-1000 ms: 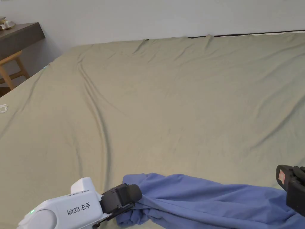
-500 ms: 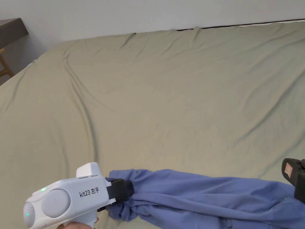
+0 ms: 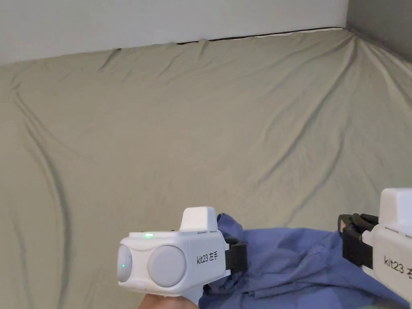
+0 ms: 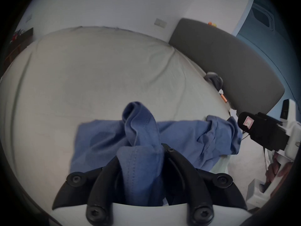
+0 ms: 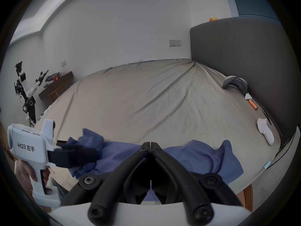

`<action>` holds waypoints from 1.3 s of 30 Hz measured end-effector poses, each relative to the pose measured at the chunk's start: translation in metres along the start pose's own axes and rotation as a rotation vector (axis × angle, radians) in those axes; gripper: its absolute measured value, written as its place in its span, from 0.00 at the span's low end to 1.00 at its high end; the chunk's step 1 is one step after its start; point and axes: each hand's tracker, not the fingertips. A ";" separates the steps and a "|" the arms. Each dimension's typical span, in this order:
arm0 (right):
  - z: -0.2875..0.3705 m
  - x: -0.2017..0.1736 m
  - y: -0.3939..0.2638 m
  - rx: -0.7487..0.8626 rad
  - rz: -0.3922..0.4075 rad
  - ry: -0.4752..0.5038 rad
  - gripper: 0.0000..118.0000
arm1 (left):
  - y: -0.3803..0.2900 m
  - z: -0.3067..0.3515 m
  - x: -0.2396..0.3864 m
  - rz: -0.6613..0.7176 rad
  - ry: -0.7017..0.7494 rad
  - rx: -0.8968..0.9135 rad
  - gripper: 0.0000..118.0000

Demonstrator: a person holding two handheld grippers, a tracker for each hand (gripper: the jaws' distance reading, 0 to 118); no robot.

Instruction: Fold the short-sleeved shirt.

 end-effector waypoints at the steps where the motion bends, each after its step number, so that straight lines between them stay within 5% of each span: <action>1: -0.002 0.000 0.000 -0.008 0.003 -0.002 0.00 | 0.000 -0.006 0.003 -0.016 0.015 -0.016 0.27; 5: -0.004 0.004 -0.001 -0.013 -0.012 0.003 0.00 | 0.003 0.008 0.010 -0.005 -0.154 0.016 0.83; 10: -0.001 0.007 -0.002 -0.009 -0.033 0.016 0.00 | 0.016 0.081 -0.006 0.054 -0.301 0.174 0.87; 12: 0.000 0.006 -0.002 -0.007 -0.030 0.016 0.00 | 0.021 0.099 -0.014 0.044 -0.175 0.239 0.77; 13: 0.000 0.006 -0.002 -0.008 -0.031 0.018 0.00 | 0.022 0.104 -0.016 0.027 -0.064 0.271 0.59; 14: 0.000 0.005 -0.002 -0.009 -0.031 0.021 0.00 | 0.023 0.106 -0.016 -0.001 0.026 0.289 0.27; 15: 0.000 0.004 -0.003 -0.008 -0.028 0.025 0.00 | 0.024 0.105 -0.017 -0.047 0.121 0.294 0.27; 17: -0.001 0.002 -0.003 -0.009 -0.020 0.029 0.00 | 0.024 0.088 -0.018 -0.076 0.259 0.271 0.00; 30: 0.005 0.006 -0.004 -0.023 -0.004 0.004 0.00 | -0.008 -0.023 0.041 -0.202 0.043 -0.011 0.00; 39: 0.002 0.004 -0.009 -0.045 -0.008 0.015 0.00 | 0.000 -0.030 0.004 0.109 -0.186 -0.054 0.00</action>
